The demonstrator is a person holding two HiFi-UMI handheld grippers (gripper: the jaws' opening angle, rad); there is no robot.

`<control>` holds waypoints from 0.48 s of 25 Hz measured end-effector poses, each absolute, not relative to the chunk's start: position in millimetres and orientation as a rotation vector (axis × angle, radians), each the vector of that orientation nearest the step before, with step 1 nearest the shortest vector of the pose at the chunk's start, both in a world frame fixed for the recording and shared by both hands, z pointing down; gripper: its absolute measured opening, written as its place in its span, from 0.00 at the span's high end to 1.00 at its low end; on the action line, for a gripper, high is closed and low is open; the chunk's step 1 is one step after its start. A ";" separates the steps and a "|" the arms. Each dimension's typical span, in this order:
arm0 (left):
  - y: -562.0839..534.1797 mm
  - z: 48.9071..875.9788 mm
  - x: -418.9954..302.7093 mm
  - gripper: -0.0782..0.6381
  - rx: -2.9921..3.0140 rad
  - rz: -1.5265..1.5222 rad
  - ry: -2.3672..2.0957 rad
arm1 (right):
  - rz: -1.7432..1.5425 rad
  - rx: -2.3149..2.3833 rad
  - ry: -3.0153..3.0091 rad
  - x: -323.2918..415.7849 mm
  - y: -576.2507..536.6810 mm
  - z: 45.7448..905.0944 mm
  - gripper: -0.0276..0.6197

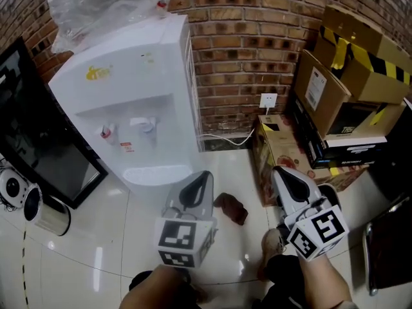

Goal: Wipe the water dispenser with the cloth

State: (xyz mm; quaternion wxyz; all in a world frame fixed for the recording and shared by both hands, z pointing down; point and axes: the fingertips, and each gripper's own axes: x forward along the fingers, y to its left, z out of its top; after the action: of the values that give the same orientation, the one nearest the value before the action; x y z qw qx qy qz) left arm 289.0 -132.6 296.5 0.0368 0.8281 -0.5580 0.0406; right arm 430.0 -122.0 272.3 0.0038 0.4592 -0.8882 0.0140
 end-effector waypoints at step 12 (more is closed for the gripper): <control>-128.8 297.6 296.1 0.89 2.561 0.124 -1.679 | 0.060 1.458 -2.748 440.6 -126.9 279.4 0.94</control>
State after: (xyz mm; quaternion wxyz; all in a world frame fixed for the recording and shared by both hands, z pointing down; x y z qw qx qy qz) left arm 296.1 -128.8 297.6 0.0384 0.8350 -0.5474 0.0406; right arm 440.6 -126.9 279.4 0.0150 0.4686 -0.8831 0.0191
